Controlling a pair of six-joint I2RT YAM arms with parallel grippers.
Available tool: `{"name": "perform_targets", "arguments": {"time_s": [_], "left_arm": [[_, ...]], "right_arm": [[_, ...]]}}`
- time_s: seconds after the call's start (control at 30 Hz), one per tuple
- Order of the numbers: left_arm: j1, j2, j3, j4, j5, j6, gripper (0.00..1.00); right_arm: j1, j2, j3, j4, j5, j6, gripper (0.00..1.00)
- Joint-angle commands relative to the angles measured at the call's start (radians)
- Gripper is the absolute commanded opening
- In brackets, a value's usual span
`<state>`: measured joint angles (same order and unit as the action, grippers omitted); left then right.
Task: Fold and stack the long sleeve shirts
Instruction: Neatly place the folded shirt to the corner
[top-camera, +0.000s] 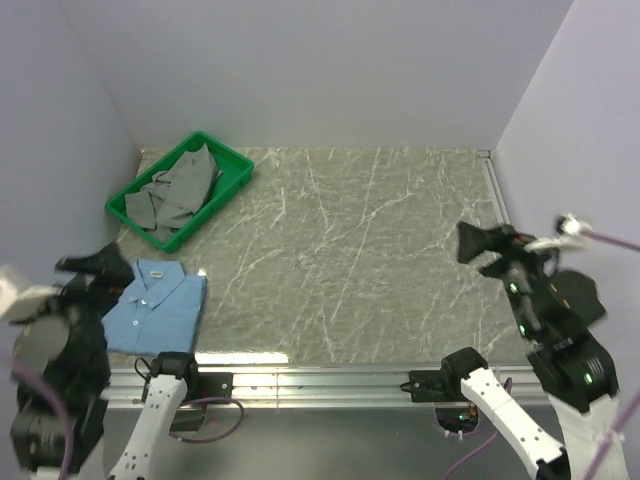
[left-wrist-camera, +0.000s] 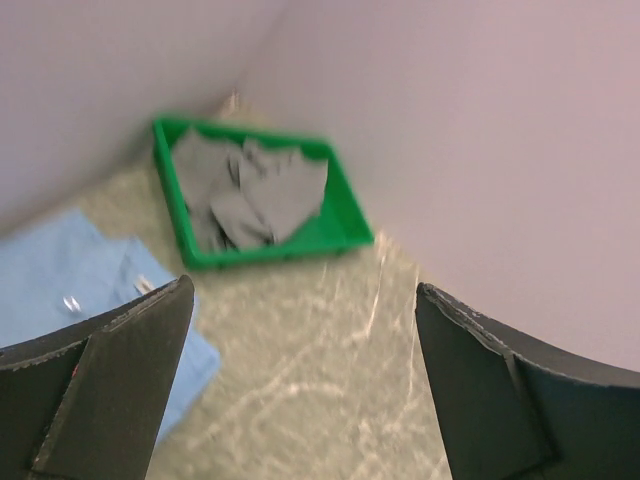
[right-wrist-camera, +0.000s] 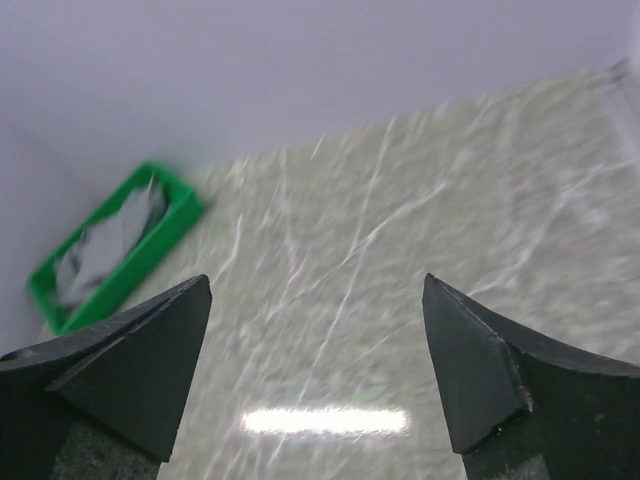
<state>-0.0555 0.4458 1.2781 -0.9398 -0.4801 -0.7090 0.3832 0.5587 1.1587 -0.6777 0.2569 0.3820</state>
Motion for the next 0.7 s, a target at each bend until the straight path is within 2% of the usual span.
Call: {"name": "perform_targets", "arguments": {"time_s": [0.0,0.17,0.37,0.53,0.67], "left_arm": [[-0.007,-0.099,0.030,-0.013,-0.072,0.199,0.99],[-0.007,-0.255,0.041,-0.008,-0.114,0.327,0.99],[-0.009,-0.436,0.004,0.002,-0.147,0.359,0.99],[-0.021,-0.558,-0.048,0.019,-0.213,0.370,0.99],[-0.055,-0.564,-0.045,-0.025,-0.314,0.274,0.99]], "right_arm": [[-0.004,-0.120,-0.034,-0.023,0.226,-0.089,0.96],[-0.004,-0.322,-0.129,0.044,0.269,-0.135,0.99],[-0.004,-0.503,-0.237,0.082,0.225,-0.178,1.00],[-0.003,-0.598,-0.303,0.079,0.232,-0.180,1.00],[-0.003,-0.605,-0.312,0.072,0.216,-0.183,1.00]]}}
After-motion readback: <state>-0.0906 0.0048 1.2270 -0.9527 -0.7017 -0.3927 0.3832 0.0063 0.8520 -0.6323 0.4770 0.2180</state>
